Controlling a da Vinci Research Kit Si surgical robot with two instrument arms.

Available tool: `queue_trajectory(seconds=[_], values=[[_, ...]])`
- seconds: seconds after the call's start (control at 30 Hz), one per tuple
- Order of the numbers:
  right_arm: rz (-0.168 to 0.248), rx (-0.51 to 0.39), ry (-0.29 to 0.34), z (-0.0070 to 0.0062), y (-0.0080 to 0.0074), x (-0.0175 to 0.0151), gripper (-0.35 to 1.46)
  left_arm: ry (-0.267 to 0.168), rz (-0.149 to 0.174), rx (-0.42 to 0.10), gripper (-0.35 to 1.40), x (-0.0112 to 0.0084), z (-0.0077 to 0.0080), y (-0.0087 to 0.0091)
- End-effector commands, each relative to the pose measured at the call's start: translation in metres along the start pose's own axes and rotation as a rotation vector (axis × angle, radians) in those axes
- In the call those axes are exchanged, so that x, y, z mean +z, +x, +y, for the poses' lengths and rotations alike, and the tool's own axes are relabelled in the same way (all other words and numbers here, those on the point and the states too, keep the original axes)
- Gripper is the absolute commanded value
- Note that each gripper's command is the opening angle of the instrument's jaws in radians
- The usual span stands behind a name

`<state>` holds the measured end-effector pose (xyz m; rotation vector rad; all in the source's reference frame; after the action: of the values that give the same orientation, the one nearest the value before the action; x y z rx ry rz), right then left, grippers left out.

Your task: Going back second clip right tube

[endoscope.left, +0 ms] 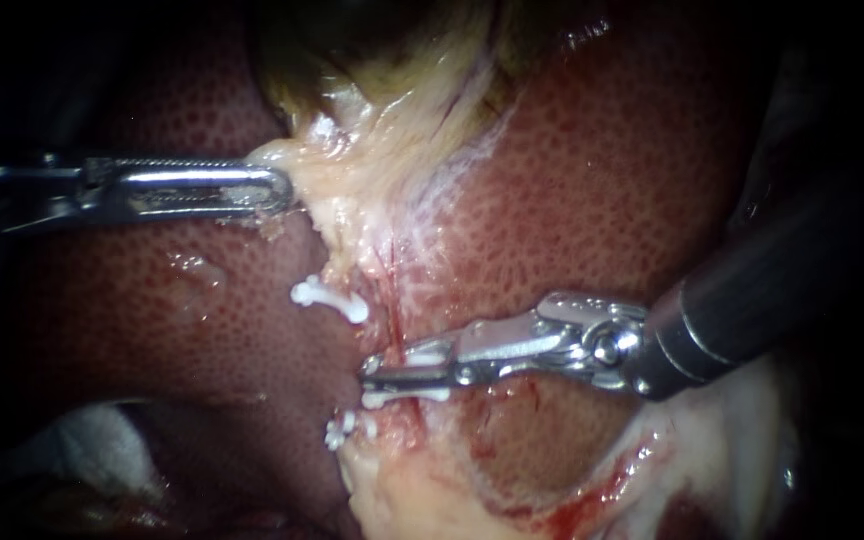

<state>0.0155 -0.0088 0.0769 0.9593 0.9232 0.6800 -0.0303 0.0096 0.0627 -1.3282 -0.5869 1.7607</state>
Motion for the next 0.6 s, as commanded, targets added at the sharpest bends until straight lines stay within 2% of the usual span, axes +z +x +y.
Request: queue_trajectory(seconds=[0.03, 0.4, 0.43, 0.47, 0.5, 0.53, 0.6], values=[[-0.001, -0.001, 0.000, 0.0000, 0.0000, 0.0000, -0.35, -0.001, 0.000, 0.000, -0.35, 0.0000, 0.0000, 0.0000], [-0.005, 0.015, 0.009, -0.0001, -0.0001, -0.0001, -0.35, -0.001, 0.000, 0.000, -0.35, 0.0000, 0.0000, 0.0000], [-0.008, 0.020, 0.013, -0.0001, -0.0001, -0.0001, -0.29, -0.001, 0.000, 0.000, -0.35, 0.0000, 0.0000, 0.0000], [-0.011, -0.045, 0.004, -0.0001, -0.0001, -0.0001, -0.11, -0.001, 0.000, 0.000, -0.35, 0.0000, -0.0001, 0.0000], [0.005, -0.104, -0.008, -0.0001, 0.0000, -0.0001, 0.12, -0.001, 0.000, 0.000, -0.35, 0.0000, -0.0001, 0.0000], [0.017, -0.115, -0.013, 0.0000, 0.0001, -0.0002, 0.26, -0.001, 0.000, 0.000, -0.35, 0.0000, -0.0001, 0.0000], [0.030, -0.160, -0.026, 0.0001, 0.0005, -0.0003, 0.39, -0.001, 0.000, 0.000, -0.35, 0.0000, -0.0001, 0.0000]])
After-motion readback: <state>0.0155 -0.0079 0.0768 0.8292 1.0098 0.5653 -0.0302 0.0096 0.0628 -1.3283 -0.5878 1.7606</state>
